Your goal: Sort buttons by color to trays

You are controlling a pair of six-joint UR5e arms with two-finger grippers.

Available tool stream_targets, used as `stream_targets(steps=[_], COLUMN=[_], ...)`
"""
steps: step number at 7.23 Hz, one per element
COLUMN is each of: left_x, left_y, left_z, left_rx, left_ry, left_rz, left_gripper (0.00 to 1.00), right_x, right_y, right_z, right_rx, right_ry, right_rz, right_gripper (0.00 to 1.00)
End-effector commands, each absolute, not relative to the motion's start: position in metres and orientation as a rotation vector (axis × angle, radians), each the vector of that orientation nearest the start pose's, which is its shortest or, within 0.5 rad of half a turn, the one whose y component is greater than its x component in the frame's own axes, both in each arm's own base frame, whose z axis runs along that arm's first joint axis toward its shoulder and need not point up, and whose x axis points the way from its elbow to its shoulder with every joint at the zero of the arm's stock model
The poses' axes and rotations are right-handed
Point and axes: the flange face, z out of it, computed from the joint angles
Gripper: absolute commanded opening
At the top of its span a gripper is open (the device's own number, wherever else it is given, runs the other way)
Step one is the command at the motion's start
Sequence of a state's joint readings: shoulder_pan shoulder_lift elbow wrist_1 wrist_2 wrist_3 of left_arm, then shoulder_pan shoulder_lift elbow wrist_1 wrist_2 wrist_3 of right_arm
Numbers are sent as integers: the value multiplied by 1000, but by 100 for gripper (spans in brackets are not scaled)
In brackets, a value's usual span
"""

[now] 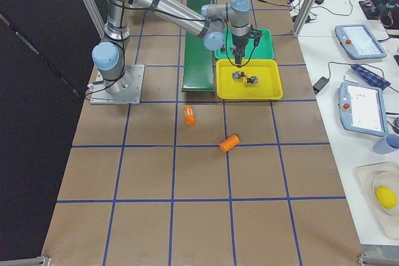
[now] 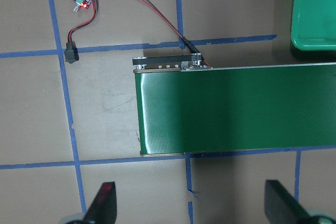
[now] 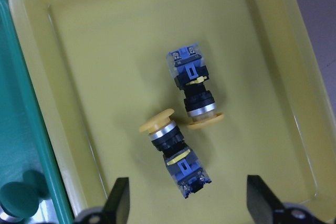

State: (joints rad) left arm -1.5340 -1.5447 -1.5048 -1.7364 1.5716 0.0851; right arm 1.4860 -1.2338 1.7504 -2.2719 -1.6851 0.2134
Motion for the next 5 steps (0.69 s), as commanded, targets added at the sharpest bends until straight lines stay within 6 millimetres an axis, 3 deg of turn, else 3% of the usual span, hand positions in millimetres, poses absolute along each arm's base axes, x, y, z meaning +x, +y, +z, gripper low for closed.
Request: stream_targets(steps=[1,3,4,5], left_x=[-116,-116,-116,-116], left_y=[-476,-476,-476,-476], left_z=[517,517,517,517], left_rx=[77,77,80,77], left_ry=[3143,3141,3141,3141], left_rz=[116,116,116,116], left_gripper=[100,100,100,100], right_x=[75,87,90,98], right_y=[-572,-512,-477,-468], right_z=[344,425,475,485], right_rx=[482,440,432,354], right_ry=[3201,3214,3219,3228], right_rz=[-225,-156,-102,-65], right_gripper=[100,100,100,100])
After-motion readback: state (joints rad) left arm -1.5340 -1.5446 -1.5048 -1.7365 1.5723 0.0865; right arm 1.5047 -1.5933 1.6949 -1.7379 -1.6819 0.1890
